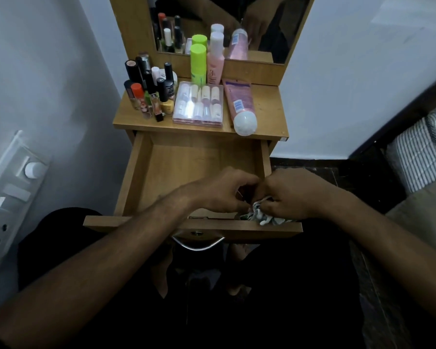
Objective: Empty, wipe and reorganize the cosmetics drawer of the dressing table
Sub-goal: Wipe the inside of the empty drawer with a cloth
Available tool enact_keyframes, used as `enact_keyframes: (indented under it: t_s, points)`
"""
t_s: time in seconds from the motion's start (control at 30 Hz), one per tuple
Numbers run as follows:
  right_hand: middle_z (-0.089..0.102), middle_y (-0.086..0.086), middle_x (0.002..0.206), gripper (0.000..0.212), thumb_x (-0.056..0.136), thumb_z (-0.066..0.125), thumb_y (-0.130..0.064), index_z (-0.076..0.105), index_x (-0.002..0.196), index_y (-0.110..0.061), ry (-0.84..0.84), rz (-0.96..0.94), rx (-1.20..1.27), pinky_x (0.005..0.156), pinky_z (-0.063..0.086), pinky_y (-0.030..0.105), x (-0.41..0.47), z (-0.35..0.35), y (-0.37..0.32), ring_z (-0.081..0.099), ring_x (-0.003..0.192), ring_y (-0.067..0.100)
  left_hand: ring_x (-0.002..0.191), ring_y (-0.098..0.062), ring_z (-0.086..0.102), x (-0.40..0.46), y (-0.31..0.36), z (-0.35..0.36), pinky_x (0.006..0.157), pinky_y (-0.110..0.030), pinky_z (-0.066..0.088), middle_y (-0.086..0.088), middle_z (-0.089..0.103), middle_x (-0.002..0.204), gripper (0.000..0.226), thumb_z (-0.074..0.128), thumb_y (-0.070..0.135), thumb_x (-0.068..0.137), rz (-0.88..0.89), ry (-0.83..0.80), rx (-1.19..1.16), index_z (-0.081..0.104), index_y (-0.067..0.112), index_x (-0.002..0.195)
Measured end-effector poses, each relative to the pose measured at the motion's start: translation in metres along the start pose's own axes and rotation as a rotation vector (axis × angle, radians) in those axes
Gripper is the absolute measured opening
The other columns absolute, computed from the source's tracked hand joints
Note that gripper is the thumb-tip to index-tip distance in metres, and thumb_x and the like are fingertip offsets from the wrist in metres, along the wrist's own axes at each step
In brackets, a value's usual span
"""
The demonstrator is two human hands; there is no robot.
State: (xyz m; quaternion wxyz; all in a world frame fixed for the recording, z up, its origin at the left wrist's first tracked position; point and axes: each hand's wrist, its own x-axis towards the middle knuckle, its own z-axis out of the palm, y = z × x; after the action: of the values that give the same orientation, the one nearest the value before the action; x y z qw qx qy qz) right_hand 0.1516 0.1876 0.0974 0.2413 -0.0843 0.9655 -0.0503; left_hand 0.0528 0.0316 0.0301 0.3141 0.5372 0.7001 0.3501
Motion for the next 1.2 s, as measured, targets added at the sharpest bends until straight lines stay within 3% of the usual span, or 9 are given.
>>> enact_keyframes:
  t_s: [0.1,0.27,0.37,0.5,0.6,0.77,0.87,1.07,1.2]
  points:
    - [0.067,-0.013,0.099,0.031,0.095,0.05,-0.041,0.071,0.117,-0.042,0.179,-0.01,-0.123,0.065,0.052,0.025,-0.013,0.0,-0.005,0.063,0.085,0.01,0.097,-0.007,0.068,0.001,0.003,-0.005,0.089,-0.035,0.059,0.003,0.071,0.104,0.029,0.079,0.011,0.084,0.008,0.057,-0.006,0.069,0.013,0.111]
    - [0.055,-0.009,0.083,0.027,0.092,0.053,-0.042,0.074,0.11,-0.039,0.468,0.099,-0.179,0.05,0.036,0.022,-0.033,0.013,0.0,0.053,0.071,0.011,0.098,-0.004,0.066,-0.003,0.0,0.014,0.083,-0.024,0.058,0.007,0.068,0.109,0.032,0.078,0.02,0.086,0.019,0.351,-0.065,0.068,0.017,0.116]
    - [0.056,-0.003,0.085,0.025,0.085,0.067,-0.033,0.077,0.108,-0.031,0.604,0.171,-0.132,0.049,0.032,0.021,-0.038,0.03,0.006,0.055,0.074,0.016,0.094,-0.002,0.065,-0.006,-0.005,0.027,0.076,-0.018,0.057,0.008,0.068,0.106,0.033,0.077,0.023,0.087,-0.055,0.364,-0.099,0.066,0.018,0.119]
    - [0.048,-0.004,0.102,0.041,0.089,0.064,-0.034,0.065,0.131,-0.037,0.464,0.245,-0.004,0.061,0.047,0.025,-0.035,0.056,0.006,0.052,0.088,0.013,0.092,-0.002,0.065,-0.007,-0.006,0.028,0.078,-0.022,0.059,0.008,0.07,0.105,0.033,0.076,0.026,0.088,-0.102,0.343,-0.066,0.067,0.019,0.119]
    - [0.042,-0.003,0.107,0.051,0.093,0.062,-0.029,0.055,0.143,-0.039,0.439,0.298,0.071,0.071,0.043,0.023,-0.032,0.067,0.004,0.048,0.095,0.013,0.098,-0.002,0.064,-0.007,-0.007,0.029,0.085,-0.027,0.059,0.007,0.069,0.114,0.038,0.075,0.024,0.089,-0.141,0.337,-0.049,0.065,0.02,0.125]
    - [0.042,0.002,0.121,0.053,0.096,0.062,-0.031,0.049,0.147,-0.035,0.476,0.394,0.056,0.082,0.049,0.028,-0.009,0.063,0.004,0.045,0.109,0.017,0.123,-0.012,0.054,-0.006,-0.007,0.03,0.102,-0.031,0.05,0.002,0.051,0.146,0.078,0.076,0.03,0.087,-0.207,0.257,0.021,0.035,0.027,0.154]
    - [0.044,0.007,0.123,0.052,0.094,0.064,-0.026,0.052,0.145,-0.028,0.564,0.427,0.044,0.074,0.046,0.03,0.017,0.058,0.014,0.046,0.112,0.023,0.132,-0.016,0.049,-0.006,-0.006,0.029,0.107,-0.035,0.047,0.0,0.042,0.155,0.09,0.075,0.037,0.087,-0.252,0.237,0.056,0.022,0.029,0.159]
    - [0.055,0.014,0.124,0.037,0.098,0.058,-0.022,0.055,0.135,-0.016,0.715,0.487,0.063,0.078,0.055,0.035,0.062,0.054,0.024,0.059,0.105,0.027,0.119,-0.011,0.059,-0.012,-0.003,0.034,0.097,-0.026,0.051,0.0,0.059,0.139,0.061,0.073,0.038,0.089,-0.259,0.206,0.088,0.052,0.019,0.144]
    - [0.056,0.018,0.128,0.04,0.101,0.057,-0.027,0.049,0.138,-0.014,0.702,0.508,0.051,0.08,0.057,0.036,0.079,0.059,0.02,0.063,0.104,0.029,0.118,-0.01,0.059,-0.011,-0.003,0.034,0.094,-0.023,0.05,0.001,0.061,0.136,0.057,0.072,0.04,0.089,-0.253,0.192,0.076,0.055,0.02,0.14]
